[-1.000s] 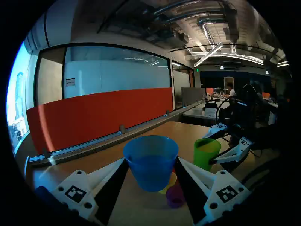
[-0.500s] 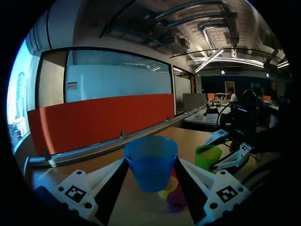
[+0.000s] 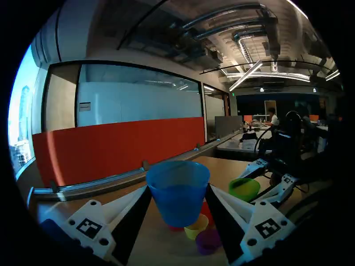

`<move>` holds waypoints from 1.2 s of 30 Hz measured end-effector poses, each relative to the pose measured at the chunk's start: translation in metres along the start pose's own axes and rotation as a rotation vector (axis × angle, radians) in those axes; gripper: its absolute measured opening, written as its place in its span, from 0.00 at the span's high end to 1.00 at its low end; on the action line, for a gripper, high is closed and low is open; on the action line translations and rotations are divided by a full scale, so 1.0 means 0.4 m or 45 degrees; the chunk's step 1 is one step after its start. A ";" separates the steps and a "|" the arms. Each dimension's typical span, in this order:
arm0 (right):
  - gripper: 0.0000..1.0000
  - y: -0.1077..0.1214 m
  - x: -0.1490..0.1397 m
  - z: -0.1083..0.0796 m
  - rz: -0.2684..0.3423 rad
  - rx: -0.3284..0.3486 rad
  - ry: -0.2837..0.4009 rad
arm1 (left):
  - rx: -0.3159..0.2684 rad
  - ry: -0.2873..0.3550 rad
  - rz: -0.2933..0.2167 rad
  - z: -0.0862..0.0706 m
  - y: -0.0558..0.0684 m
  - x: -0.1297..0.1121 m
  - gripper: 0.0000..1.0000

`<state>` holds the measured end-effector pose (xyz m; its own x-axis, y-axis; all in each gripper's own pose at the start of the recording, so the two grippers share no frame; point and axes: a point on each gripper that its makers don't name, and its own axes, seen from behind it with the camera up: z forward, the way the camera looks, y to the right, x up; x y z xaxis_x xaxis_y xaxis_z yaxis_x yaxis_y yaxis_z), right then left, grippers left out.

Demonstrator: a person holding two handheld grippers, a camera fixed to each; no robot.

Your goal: Pour water

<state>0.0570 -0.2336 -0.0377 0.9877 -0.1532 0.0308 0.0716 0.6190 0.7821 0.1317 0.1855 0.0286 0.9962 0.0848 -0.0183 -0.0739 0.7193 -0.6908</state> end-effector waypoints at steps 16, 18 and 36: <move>0.09 -0.007 -0.005 -0.002 0.025 0.015 -0.014 | 0.016 0.026 0.057 -0.008 -0.006 0.026 0.17; 0.10 -0.010 -0.005 -0.001 0.023 0.019 -0.015 | 0.020 0.029 0.068 -0.009 -0.007 0.029 0.17; 0.09 -0.041 -0.019 0.000 0.015 0.070 -0.036 | 0.030 0.035 0.229 -0.009 -0.002 0.058 0.17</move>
<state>0.0483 -0.2424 -0.0508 0.9841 -0.1683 0.0568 0.0518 0.5778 0.8145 0.1550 0.1844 0.0262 0.9676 0.1952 -0.1600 -0.2520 0.7100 -0.6575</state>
